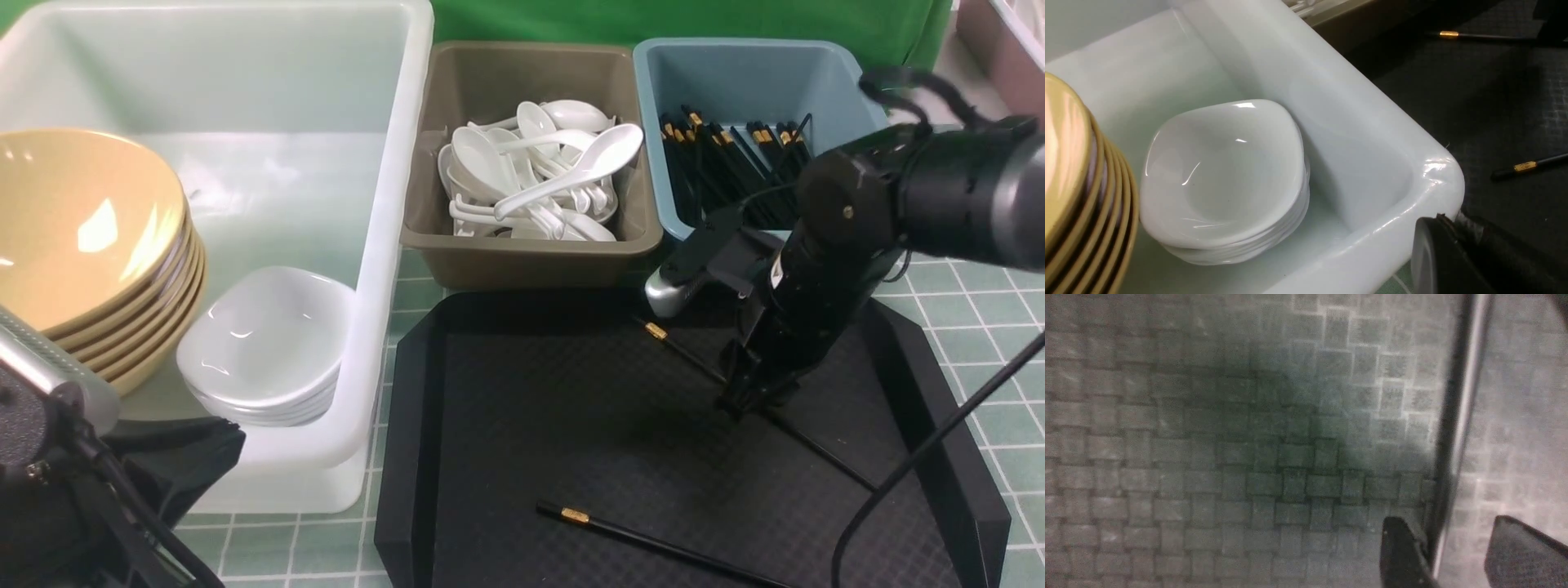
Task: On blue table put chopsticks spoon bowls plates into blue grey white boxes.
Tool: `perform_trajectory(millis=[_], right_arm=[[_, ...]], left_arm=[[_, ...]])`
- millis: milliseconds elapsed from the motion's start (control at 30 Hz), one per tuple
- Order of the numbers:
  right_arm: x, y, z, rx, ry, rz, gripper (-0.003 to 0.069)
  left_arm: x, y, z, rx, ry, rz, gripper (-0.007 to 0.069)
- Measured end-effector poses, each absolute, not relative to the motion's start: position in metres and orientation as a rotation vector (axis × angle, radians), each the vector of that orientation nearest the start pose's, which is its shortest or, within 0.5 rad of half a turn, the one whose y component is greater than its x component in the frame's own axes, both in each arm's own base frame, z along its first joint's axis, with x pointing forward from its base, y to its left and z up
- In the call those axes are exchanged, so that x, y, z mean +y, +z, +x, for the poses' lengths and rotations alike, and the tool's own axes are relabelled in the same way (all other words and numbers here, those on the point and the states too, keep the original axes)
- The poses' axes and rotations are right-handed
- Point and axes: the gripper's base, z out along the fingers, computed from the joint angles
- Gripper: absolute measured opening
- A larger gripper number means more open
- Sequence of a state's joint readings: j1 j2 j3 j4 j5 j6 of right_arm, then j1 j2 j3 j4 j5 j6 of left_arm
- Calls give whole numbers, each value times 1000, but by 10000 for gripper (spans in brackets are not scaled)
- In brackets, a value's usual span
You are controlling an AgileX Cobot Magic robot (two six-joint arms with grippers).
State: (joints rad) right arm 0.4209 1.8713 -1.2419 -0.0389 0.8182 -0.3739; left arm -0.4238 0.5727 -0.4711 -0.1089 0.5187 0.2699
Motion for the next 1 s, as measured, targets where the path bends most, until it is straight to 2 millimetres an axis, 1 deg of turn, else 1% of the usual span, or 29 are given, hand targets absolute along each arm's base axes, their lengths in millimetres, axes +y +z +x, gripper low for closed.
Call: perform_trajectory(millis=[67, 200, 233, 267, 300, 367, 467, 533, 567, 600, 633, 667, 700, 733, 800, 867, 933, 967, 1000], right_arm=[[148, 177, 335, 2703, -35, -1172, 312], [151, 170, 333, 2730, -23, -1188, 238], [155, 168, 331, 2736, -16, -1200, 161], [155, 168, 331, 2737, -16, -1202, 135], [156, 168, 330, 2737, -16, -1209, 87], [158, 168, 329, 2738, -16, -1217, 67], [162, 170, 324, 2753, -15, -1252, 67], [166, 176, 318, 2751, -13, -1279, 67], [169, 183, 314, 2732, -11, -1290, 67], [171, 185, 313, 2725, -11, -1294, 67], [174, 199, 308, 2679, -2, -1295, 65], [176, 220, 302, 2611, 9, -1281, 64], [176, 225, 301, 2596, 11, -1273, 64], [175, 247, 296, 2511, 24, -1237, 63], [171, 268, 294, 2414, 22, -1192, 60], [167, 289, 297, 2288, 7, -1129, 59], [164, 298, 300, 2227, 1, -1091, 59], [158, 308, 312, 2116, -6, -1000, 59], [154, 313, 318, 2058, -10, -950, 59]], left_arm=[[-51, 280, 101, 2005, -210, 651, 5], [-51, 280, 101, 2005, -211, 650, 5], [-51, 280, 101, 2006, -213, 649, 5], [-51, 280, 101, 2006, -213, 649, 5], [-51, 280, 101, 2006, -213, 649, 5], [-51, 280, 101, 2006, -213, 649, 5], [-51, 280, 101, 2006, -215, 648, 5], [-51, 280, 101, 2006, -217, 647, 5], [-51, 280, 101, 2006, -217, 647, 5], [-51, 280, 101, 2006, -217, 647, 5], [-51, 280, 101, 2006, -215, 649, 5], [-51, 280, 101, 2006, -215, 649, 5], [-51, 280, 101, 2006, -215, 649, 5], [-51, 280, 101, 2006, -215, 649, 5], [-51, 280, 101, 2006, -215, 649, 5], [-51, 280, 101, 2006, -215, 649, 5], [-51, 280, 101, 2006, -215, 649, 5], [-51, 280, 101, 2006, -215, 649, 5], [-51, 281, 101, 2005, -215, 649, 5]])
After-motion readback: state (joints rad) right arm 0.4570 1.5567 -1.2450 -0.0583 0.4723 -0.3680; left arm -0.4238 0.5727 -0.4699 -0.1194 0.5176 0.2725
